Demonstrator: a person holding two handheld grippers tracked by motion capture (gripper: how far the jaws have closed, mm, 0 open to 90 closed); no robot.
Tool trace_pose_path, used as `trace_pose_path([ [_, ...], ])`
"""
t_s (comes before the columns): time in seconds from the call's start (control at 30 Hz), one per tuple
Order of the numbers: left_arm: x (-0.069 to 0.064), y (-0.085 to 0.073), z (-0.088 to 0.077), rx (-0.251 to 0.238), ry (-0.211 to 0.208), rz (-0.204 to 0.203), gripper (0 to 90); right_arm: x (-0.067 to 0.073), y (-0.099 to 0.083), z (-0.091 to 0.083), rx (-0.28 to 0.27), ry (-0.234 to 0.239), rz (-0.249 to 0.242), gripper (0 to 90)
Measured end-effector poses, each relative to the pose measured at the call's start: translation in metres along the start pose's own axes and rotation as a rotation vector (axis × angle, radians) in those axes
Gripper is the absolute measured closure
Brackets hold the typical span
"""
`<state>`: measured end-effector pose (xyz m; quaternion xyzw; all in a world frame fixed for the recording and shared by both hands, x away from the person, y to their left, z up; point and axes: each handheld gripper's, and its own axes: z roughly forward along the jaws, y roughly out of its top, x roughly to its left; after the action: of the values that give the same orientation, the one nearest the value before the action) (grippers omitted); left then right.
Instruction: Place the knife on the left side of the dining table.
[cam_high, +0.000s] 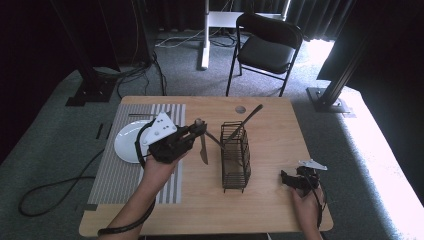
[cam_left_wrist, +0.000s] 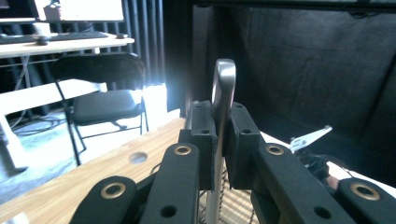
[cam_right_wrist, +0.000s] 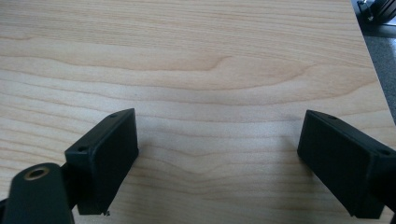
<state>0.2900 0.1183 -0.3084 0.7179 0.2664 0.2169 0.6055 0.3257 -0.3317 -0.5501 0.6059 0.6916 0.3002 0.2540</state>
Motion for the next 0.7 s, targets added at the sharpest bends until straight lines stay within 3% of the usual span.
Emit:
trace_pose_path([
  [0.4,0.031,-0.033,-0.021,0.018,0.144,-0.061,83.9,0.0,0.0,0.0,0.0,0.0,0.0,11.7],
  [0.7,0.054,-0.066,-0.025,0.057,0.262,-0.104,83.9,0.0,0.0,0.0,-0.001,0.0,-0.002,11.7],
])
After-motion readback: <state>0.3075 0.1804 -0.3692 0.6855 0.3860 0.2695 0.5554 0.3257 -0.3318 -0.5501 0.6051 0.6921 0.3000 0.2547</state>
